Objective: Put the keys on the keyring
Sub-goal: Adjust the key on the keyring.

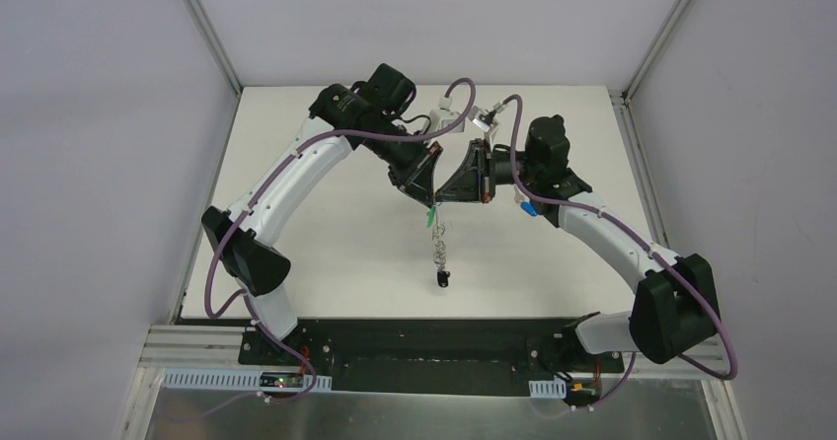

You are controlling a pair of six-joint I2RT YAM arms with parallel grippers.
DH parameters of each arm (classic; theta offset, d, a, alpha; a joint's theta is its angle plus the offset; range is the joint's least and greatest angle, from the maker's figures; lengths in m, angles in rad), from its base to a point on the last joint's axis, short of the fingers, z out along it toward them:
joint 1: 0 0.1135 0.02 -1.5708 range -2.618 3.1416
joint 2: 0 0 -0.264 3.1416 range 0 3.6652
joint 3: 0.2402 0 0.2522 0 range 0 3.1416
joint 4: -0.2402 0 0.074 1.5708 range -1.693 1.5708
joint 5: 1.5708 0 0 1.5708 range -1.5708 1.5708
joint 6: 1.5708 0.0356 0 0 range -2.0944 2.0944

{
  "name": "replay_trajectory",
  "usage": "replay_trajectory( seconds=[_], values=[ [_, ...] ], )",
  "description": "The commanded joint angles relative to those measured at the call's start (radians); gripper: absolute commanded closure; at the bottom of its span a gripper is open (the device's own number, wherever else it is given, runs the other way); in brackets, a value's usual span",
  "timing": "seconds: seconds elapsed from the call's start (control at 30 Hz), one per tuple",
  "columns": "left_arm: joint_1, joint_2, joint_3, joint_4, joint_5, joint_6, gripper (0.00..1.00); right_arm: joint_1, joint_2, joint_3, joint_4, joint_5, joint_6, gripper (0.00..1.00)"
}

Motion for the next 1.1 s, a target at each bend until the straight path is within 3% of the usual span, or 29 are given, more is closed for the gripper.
replay_trajectory(
  seconds=[0.0,0.07,0.27,0.4,0.87,1.07],
  values=[
    [-0.011,-0.032,-0.003,0.013,0.024,0.028,1.00,-0.001,-0.004,0.055,0.024,0.024,0.007,1.00],
    [-0.006,-0.046,-0.012,0.039,0.027,0.023,0.99,-0.013,-0.003,0.051,0.072,0.038,0.068,1.00],
    [0.015,-0.098,-0.070,0.159,0.073,-0.034,0.84,-0.058,0.011,0.014,0.352,0.074,0.360,1.00],
    [0.019,-0.132,-0.135,0.233,0.085,-0.061,0.77,-0.074,0.021,-0.011,0.472,0.091,0.458,1.00],
    [0.084,-0.207,-0.168,0.294,0.063,0.007,0.66,-0.086,-0.001,-0.038,0.518,0.011,0.418,1.00],
    [0.085,-0.241,-0.236,0.445,0.142,-0.061,0.56,-0.084,-0.007,-0.047,0.529,-0.007,0.415,1.00]
  ],
)
